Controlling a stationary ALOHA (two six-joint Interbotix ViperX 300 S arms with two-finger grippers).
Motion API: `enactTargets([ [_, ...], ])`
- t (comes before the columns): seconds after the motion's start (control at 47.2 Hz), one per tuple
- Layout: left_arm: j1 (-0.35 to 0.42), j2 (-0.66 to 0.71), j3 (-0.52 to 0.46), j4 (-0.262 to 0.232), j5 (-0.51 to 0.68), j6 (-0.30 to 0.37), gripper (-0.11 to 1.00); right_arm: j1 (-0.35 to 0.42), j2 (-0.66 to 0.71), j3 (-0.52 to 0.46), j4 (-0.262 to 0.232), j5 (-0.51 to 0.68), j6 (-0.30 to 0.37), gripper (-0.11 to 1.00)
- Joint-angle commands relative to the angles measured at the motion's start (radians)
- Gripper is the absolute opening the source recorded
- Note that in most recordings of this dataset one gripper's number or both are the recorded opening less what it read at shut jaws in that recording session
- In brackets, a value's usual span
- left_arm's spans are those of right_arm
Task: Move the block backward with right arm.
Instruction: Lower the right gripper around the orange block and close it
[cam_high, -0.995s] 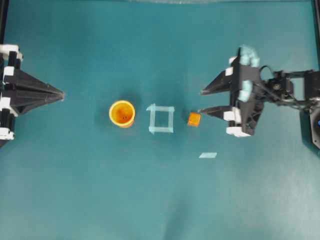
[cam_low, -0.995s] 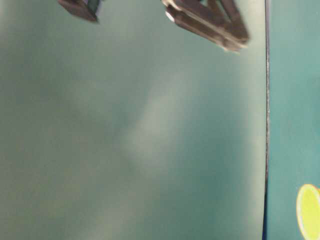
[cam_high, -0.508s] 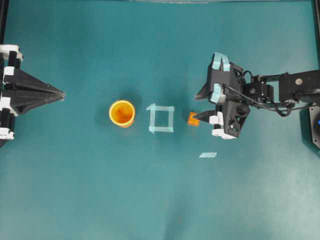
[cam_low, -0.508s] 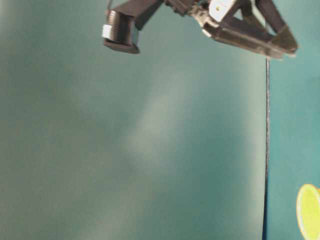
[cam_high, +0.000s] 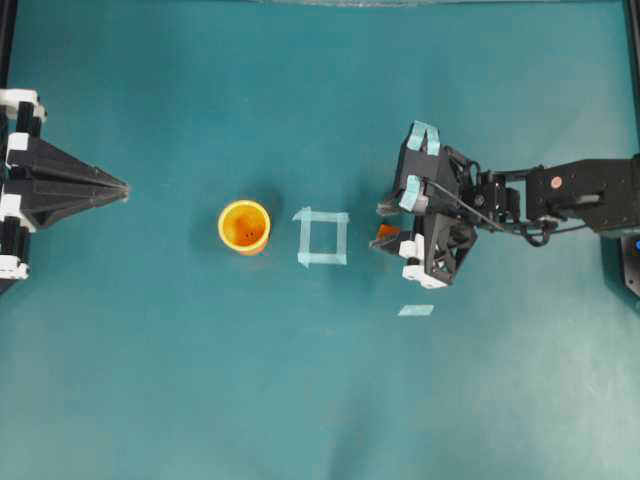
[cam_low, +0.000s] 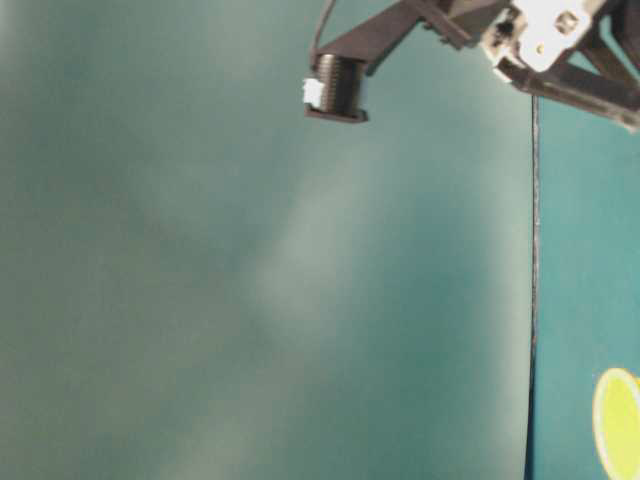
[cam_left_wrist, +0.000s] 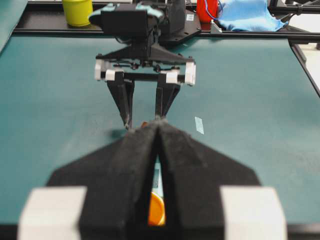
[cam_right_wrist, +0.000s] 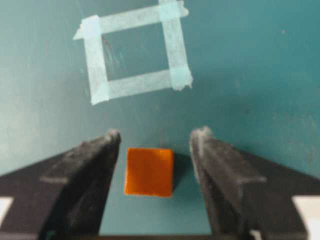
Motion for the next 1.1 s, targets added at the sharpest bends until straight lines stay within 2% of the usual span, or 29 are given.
enactTargets([
  [0.0,-0.002,0.008,-0.031,0.002,-0.003,0.000,0.00,0.003,0.002,-0.003,0.003,-0.025,0.015,0.62],
  [0.318,-0.002,0.008,-0.031,0.002,0.005,0.000,0.00,0.023,0.032,0.012,0.005,-0.040,0.055,0.62],
  [0.55,-0.002,0.008,-0.031,0.002,0.005,0.000,0.00,0.023,0.034,0.012,0.003,-0.035,0.058,0.60],
  [0.656,-0.002,0.008,-0.031,0.002,0.009,0.000,0.00,0.023,0.034,0.011,0.005,-0.031,0.060,0.55],
  [0.762,-0.002,0.008,-0.031,0.002,0.015,0.000,0.00,0.023,0.032,0.006,0.003,-0.025,0.061,0.45],
  [0.847,-0.002,0.008,-0.031,0.002,0.017,0.000,0.00,0.023,0.017,-0.002,0.003,-0.008,0.061,0.41],
  [1.08,-0.002,0.006,-0.032,0.002,0.017,0.000,0.00,0.020,-0.078,-0.035,0.002,0.129,0.060,0.41],
])
